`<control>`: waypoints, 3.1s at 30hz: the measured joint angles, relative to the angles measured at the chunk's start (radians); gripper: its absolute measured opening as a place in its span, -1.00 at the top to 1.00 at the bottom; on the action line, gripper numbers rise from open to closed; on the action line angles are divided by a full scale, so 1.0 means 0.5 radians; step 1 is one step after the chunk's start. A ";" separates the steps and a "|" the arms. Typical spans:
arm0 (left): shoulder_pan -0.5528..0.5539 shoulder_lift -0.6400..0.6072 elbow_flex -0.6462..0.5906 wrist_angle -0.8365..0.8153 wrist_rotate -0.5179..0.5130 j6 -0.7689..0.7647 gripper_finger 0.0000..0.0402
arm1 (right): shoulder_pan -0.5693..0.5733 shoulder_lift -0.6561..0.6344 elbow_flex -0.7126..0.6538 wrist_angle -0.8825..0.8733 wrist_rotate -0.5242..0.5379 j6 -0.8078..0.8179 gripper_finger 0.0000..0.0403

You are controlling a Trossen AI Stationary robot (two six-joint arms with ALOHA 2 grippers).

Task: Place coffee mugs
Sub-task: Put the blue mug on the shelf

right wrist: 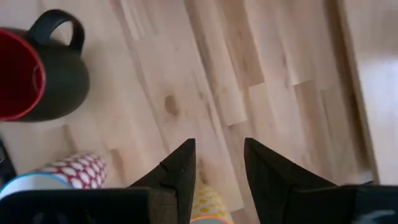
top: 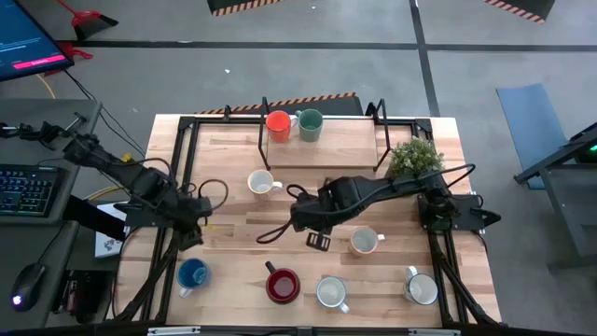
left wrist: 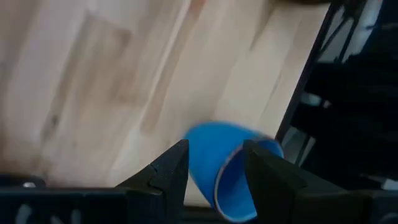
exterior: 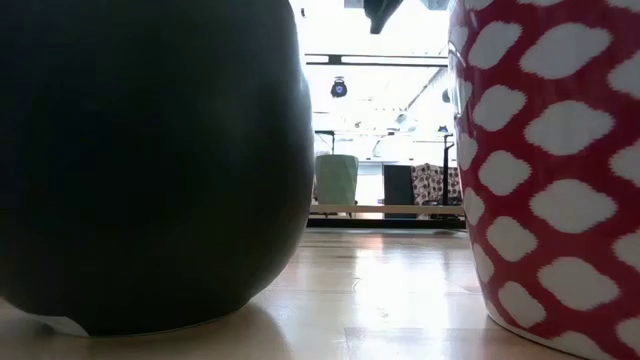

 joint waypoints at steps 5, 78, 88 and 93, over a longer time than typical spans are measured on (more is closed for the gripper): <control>-0.297 0.111 0.000 0.033 -0.011 -0.227 0.30 | -0.013 0.002 -0.065 0.003 0.035 -0.005 0.43; 0.610 0.927 0.775 -0.072 -0.896 1.211 0.97 | -0.088 -0.499 -0.323 0.000 0.672 0.066 0.43; 1.276 1.225 1.313 -0.012 -0.829 1.761 0.97 | -0.088 -1.014 -0.323 -0.001 0.924 0.178 0.43; 1.478 1.554 1.629 -0.010 -0.757 1.932 0.97 | -0.089 -1.134 -0.323 0.000 0.901 0.046 0.43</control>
